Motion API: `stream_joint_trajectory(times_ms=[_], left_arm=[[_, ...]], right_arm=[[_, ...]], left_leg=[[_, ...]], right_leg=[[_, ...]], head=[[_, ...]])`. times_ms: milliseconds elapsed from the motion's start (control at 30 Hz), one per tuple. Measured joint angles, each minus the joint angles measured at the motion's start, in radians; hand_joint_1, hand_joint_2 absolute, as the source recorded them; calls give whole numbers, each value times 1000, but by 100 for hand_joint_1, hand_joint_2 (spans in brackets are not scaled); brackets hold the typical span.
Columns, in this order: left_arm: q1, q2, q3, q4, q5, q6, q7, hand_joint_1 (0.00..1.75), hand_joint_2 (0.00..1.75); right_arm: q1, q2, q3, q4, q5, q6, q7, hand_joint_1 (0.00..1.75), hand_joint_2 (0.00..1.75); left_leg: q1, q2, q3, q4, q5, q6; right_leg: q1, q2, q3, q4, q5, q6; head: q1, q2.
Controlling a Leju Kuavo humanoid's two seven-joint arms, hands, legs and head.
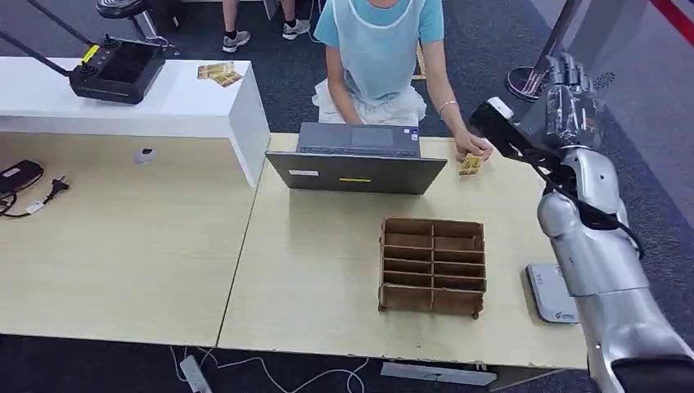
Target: Pass the card to the sensor for recognition and then transmit it.
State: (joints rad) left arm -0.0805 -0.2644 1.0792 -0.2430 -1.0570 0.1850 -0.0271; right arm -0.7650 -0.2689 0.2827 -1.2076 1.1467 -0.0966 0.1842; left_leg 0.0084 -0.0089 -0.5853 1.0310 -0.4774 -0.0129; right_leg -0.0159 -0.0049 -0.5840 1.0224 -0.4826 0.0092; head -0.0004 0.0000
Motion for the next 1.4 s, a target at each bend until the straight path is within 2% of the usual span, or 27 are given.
stream_joint_trajectory(times_ms=[300, 667, 1400], left_arm=[[-1, 0, -13, 0, -13, -8, 11, 0, 0], [-1, 0, -16, 0, -24, -10, 24, 0, 0], [-1, 0, -18, 0, -33, -8, 28, 0, 0]], right_arm=[[-103, 0, 5, 171, 44, 15, 36, 0, 175], [-210, 17, 3, 335, 6, 38, 55, 0, 175], [-213, 26, -25, 394, -25, 17, 48, 0, 175]], left_leg=[[0, 0, 0, 0, 0, 0], [0, -1, 0, 0, 0, 0], [0, -1, 0, 0, 0, 0]], right_leg=[[0, 0, 0, 0, 0, 0], [0, 0, 0, 0, 0, 0], [0, 0, 0, 0, 0, 0]], head=[[0, 0], [0, 0], [0, 0]])
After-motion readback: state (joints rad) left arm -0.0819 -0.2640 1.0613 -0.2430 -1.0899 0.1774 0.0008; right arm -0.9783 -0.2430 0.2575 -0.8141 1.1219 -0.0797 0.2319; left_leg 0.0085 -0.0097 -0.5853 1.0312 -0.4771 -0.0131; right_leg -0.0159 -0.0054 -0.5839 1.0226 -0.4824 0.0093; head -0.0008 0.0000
